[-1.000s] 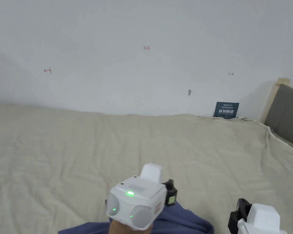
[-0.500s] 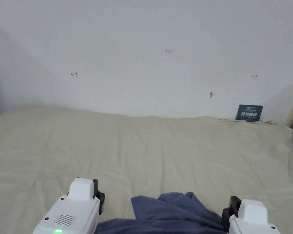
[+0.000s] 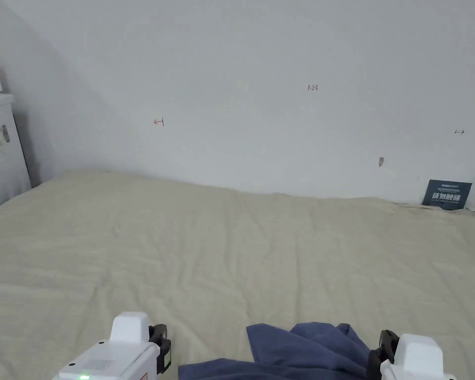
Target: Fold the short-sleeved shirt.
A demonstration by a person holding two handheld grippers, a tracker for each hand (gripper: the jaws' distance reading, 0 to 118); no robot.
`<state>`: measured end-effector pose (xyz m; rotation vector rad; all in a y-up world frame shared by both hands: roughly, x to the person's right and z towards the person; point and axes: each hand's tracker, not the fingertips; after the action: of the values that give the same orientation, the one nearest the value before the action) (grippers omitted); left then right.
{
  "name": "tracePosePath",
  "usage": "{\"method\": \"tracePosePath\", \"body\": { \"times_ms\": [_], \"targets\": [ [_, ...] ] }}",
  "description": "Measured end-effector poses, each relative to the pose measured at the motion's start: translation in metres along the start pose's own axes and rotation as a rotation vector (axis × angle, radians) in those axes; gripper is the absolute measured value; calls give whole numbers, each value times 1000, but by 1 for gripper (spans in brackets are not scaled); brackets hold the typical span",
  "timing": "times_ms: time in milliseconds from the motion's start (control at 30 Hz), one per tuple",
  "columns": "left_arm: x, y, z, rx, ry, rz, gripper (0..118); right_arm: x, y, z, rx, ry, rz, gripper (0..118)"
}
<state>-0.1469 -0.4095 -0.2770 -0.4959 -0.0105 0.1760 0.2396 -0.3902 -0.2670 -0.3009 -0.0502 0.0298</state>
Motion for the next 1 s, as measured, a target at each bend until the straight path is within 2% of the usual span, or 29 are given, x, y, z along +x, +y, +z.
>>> {"method": "tracePosePath", "body": {
  "times_ms": [200, 367, 433, 467, 500, 533, 633, 667, 733, 800, 867, 967, 1000],
  "targets": [
    [-14, -11, -45, -209, -94, 92, 0, -8, -8, -5, -33, 15, 17, 1],
    [1, -19, -65, -316, -88, 85, 4, -6, -14, -7, -54, 11, 19, 1],
    [6, -23, -75, -364, -80, 76, 21, -5, -15, -6, -59, 7, 20, 1],
    [16, -20, -69, -382, -84, 80, 33, -4, -15, -6, -62, 7, 20, 1],
    [19, -23, -72, -414, -91, 81, 52, -3, -16, -6, -63, 6, 21, 1],
    [23, -26, -75, -437, -106, 78, 65, -2, -16, -5, -64, 3, 22, 1],
    [33, -33, -90, -492, -67, 8, 85, 1, -16, -5, -68, -1, 23, 1],
    [38, -37, -93, -510, -17, -31, 88, 2, -17, -5, -70, -3, 24, 1],
    [47, -36, -96, -503, -10, -75, 93, 3, -18, -5, -75, -6, 27, 1],
    [57, -38, -96, -509, 5, -125, 95, 4, -19, -5, -81, -9, 30, 1],
    [61, -37, -102, -511, 36, -162, 93, 5, -20, -4, -85, -11, 33, 1],
    [68, -38, -98, -502, 53, -171, 82, 7, -24, -5, -90, -14, 31, 1],
    [58, -44, -124, -512, 54, -166, 73, 7, -24, -5, -91, -15, 30, 1]
  ]
}}
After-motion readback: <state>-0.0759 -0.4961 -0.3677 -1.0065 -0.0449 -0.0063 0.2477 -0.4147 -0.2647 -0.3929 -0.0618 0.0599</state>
